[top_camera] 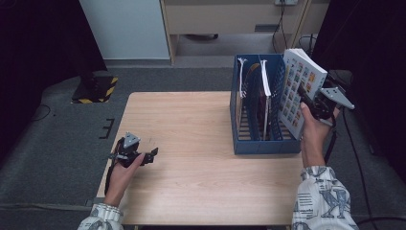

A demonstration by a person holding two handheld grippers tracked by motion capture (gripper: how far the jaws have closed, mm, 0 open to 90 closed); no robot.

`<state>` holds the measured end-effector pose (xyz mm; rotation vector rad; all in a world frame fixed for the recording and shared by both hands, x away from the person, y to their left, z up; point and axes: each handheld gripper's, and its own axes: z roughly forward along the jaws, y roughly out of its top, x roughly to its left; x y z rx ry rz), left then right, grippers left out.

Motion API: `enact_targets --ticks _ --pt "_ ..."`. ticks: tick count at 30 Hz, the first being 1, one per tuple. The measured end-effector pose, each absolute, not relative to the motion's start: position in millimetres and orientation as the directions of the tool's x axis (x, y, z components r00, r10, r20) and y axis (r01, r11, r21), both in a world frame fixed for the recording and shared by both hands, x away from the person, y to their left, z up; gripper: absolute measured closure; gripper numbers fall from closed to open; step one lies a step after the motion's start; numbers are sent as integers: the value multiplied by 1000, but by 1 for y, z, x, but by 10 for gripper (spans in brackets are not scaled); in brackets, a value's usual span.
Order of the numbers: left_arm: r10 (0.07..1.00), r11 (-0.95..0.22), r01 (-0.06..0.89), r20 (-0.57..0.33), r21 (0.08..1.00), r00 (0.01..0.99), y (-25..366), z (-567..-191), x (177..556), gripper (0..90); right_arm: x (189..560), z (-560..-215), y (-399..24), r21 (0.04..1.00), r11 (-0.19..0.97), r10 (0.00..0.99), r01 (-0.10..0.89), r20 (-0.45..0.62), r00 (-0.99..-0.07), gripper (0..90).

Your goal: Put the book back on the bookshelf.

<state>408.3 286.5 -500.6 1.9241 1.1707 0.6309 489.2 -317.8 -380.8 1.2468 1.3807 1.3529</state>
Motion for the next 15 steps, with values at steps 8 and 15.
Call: enact_targets --ticks 8,15 --pt "894 -267 503 16 822 449 287 -500 408 65 491 -383 -314 994 -56 980 96 73 -183 735" --pt "892 -266 502 14 823 451 286 -500 408 65 492 -389 -312 994 -60 981 95 76 -178 735"
